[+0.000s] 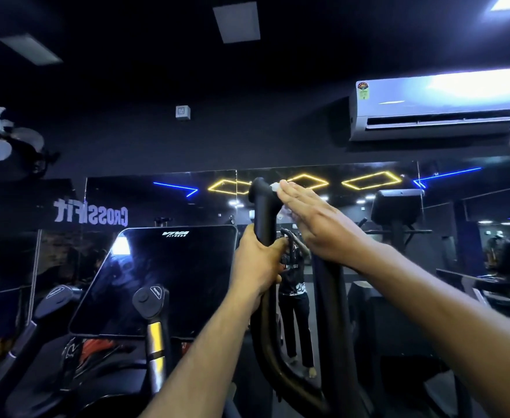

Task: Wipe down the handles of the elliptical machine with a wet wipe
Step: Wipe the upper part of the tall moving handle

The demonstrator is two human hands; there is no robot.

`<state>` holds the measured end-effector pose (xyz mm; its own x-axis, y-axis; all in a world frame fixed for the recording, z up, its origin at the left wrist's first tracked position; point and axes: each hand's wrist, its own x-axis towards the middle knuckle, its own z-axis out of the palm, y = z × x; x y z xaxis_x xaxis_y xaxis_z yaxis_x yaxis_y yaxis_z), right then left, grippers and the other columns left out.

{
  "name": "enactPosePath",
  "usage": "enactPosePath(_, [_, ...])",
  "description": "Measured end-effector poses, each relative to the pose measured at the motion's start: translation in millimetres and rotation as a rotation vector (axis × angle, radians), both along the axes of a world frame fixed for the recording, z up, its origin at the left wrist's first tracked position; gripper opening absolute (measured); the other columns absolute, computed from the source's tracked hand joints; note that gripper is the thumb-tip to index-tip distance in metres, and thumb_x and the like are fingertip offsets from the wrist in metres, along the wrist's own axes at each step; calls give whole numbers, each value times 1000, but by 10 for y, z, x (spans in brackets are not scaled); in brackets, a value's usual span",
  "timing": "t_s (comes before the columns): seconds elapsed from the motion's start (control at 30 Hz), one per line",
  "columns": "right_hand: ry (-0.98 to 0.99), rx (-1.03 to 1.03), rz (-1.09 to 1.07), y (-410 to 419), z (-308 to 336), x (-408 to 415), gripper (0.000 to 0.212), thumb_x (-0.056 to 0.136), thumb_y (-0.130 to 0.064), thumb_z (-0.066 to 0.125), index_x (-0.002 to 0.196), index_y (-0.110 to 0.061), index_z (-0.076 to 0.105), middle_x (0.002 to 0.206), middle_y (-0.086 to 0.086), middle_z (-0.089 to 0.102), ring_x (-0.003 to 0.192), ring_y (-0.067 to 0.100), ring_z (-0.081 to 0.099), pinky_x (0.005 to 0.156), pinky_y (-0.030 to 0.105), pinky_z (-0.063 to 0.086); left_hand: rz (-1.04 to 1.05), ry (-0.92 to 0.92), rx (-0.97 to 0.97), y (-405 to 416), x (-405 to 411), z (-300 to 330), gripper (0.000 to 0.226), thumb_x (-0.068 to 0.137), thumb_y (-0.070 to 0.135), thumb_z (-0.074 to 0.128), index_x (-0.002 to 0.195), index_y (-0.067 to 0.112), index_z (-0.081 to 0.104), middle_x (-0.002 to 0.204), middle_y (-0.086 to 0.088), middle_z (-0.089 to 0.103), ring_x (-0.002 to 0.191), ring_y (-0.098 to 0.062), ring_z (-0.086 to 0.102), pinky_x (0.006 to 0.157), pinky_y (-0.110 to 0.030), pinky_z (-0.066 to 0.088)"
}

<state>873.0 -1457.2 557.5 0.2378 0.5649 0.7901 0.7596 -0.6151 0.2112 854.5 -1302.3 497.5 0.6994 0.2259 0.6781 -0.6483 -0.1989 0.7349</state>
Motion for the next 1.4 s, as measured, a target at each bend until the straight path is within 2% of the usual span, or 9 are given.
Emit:
enactPosePath(0.13, [-83, -60, 85, -183, -44, -52, 53, 106, -5, 45, 157, -12, 33, 165, -1, 27, 154, 6, 15, 127, 30, 13, -11, 4, 3, 0, -10, -4, 22, 97, 22, 70, 113, 26, 55, 88, -4, 67, 51, -7, 62, 54, -32, 53])
enactPosePath(0.27, [-197, -81, 109, -454, -13, -72, 42, 100, -7, 57, 142, -10, 58, 150, 1, 53, 144, 9, 42, 121, 37, 35, -13, -3, -8, -11, -71, 9, 21, 99, 35, 69, 108, 21, 56, 79, -3, 66, 53, -11, 59, 52, -32, 53])
enactPosePath(0.37, [-197, 82, 87, -429, 50, -76, 37, 97, -10, 64, 134, -11, 65, 141, 4, 61, 129, 16, 58, 108, 42, 49, -50, 17, -45, -25, -157, 21, 31, 102, 53, 56, 109, 23, 60, 77, -3, 65, 54, -12, 60, 51, -30, 54])
enactPosePath(0.47, [55, 70, 49, -210, -135, -114, 67, 100, -30, 60, 158, -19, 31, 168, -1, 18, 153, 10, 21, 124, 29, 22, -35, 18, -41, -11, -168, 18, 38, 103, 60, 49, 110, 26, 61, 77, -2, 66, 56, -12, 61, 55, -32, 56])
enactPosePath(0.57, [30, 10, -20, -154, -365, -180, 77, 104, -40, 47, 162, -19, 1, 170, -5, -6, 153, 2, -15, 127, 28, -2, 5, 10, -20, -14, -181, 15, 39, 104, 61, 45, 110, 26, 61, 78, -2, 67, 56, -11, 63, 56, -32, 58])
enactPosePath(0.7, [-159, -138, -135, -404, -506, -222, 77, 105, -46, 41, 162, -15, -1, 170, -4, -9, 155, 10, -13, 128, 40, 4, -6, 14, -44, -32, -198, -7, 39, 105, 60, 44, 111, 25, 61, 79, -5, 67, 56, -11, 62, 53, -28, 55])
enactPosePath(0.9, [13, -77, -123, -202, -198, -89, 83, 102, -57, 40, 163, -20, -3, 170, -8, -11, 153, 4, -18, 129, 40, 7, 21, 13, -36, -28, -178, 11, 37, 106, 59, 43, 111, 28, 62, 78, -4, 66, 55, -10, 61, 51, -27, 56])
enactPosePath(1.13, [-254, -408, -181, -591, -260, -190, 74, 106, -55, 33, 162, -13, 7, 171, 1, 1, 156, 12, -11, 129, 40, 6, 27, 23, -41, -39, -184, -3, 35, 105, 60, 43, 107, 29, 61, 77, -2, 65, 56, -11, 61, 52, -28, 56])
enactPosePath(1.4, [-238, -300, -144, -317, -148, -111, 78, 103, -58, 35, 161, -10, 14, 170, 2, 6, 156, 11, -10, 129, 39, 5, 59, 34, -25, -36, -188, 9, 41, 105, 62, 39, 118, 28, 58, 83, -6, 68, 59, -12, 65, 52, -28, 57])
